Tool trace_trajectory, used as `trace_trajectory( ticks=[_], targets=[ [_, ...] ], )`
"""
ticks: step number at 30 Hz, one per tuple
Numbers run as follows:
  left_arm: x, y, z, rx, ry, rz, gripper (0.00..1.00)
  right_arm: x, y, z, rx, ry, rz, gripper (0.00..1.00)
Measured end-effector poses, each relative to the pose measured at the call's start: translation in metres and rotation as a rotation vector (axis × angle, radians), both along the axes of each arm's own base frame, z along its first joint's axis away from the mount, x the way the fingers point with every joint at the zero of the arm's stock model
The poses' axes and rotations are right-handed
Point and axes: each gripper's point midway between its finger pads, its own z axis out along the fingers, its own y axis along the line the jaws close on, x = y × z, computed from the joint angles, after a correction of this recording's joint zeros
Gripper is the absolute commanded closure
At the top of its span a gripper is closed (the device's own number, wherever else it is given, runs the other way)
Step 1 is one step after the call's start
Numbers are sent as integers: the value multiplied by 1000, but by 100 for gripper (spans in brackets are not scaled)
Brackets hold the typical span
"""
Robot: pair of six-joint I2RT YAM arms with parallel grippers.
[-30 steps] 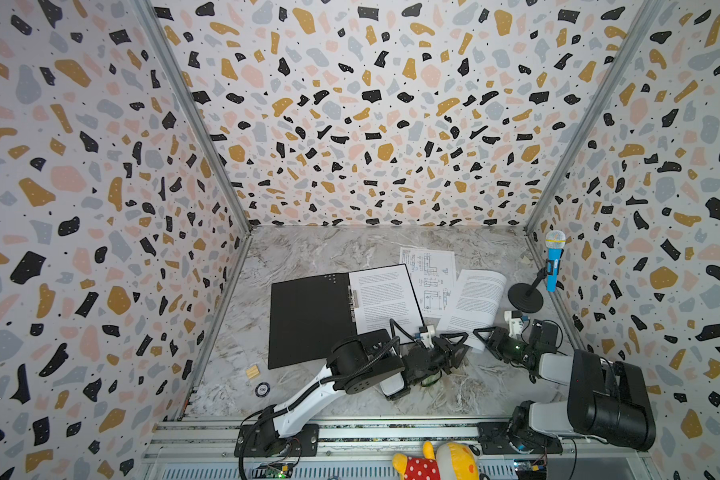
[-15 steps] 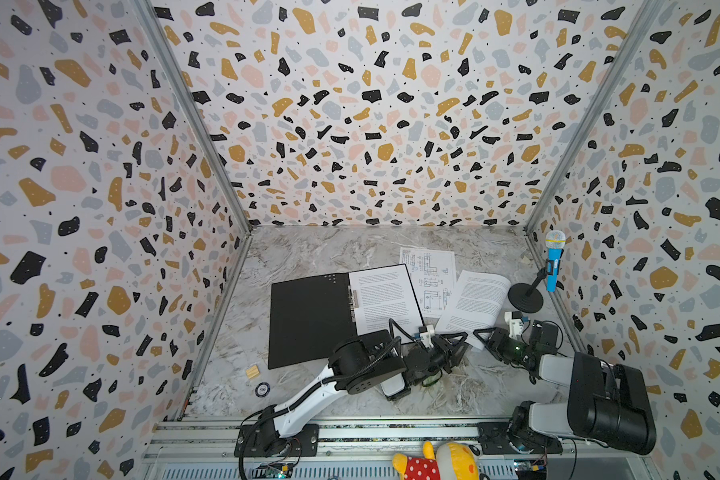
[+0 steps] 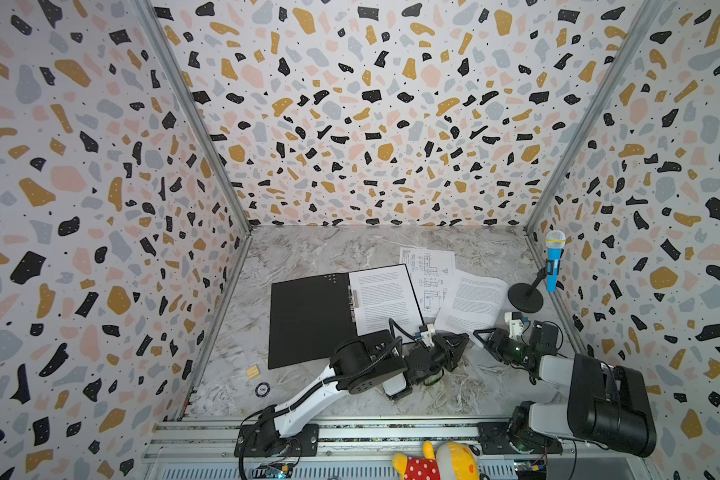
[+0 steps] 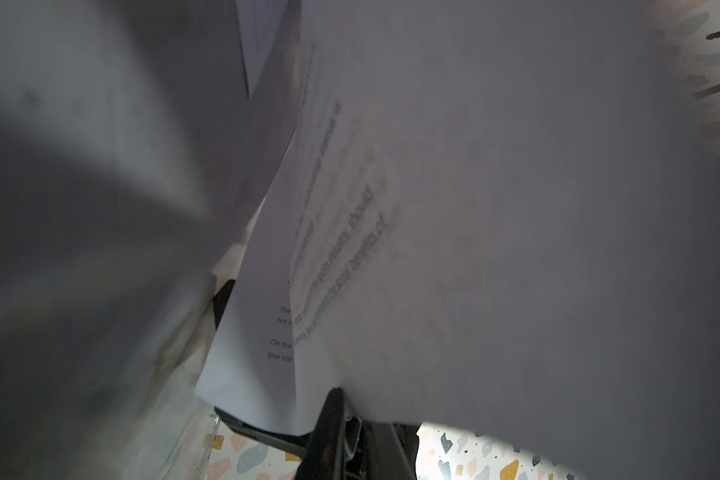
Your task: Put the files into the folder
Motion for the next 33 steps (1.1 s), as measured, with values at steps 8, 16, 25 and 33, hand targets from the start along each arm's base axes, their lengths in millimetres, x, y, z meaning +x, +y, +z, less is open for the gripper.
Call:
trace_trajectory(
  ticks=[8, 16, 25, 33],
  targets=[
    [0, 0, 0, -1, 0, 0, 91, 0, 0, 1, -1, -3, -1, 52],
    [-1, 0, 0, -2, 1, -4, 100, -1, 0, 1, 0, 4, -4, 50],
    [-4, 0, -3, 4, 3, -22, 100, 0, 0, 4, 5, 4, -3, 35],
    [-8, 3, -5, 14, 9, -34, 100, 4, -4, 13, 13, -22, -19, 19]
  ],
)
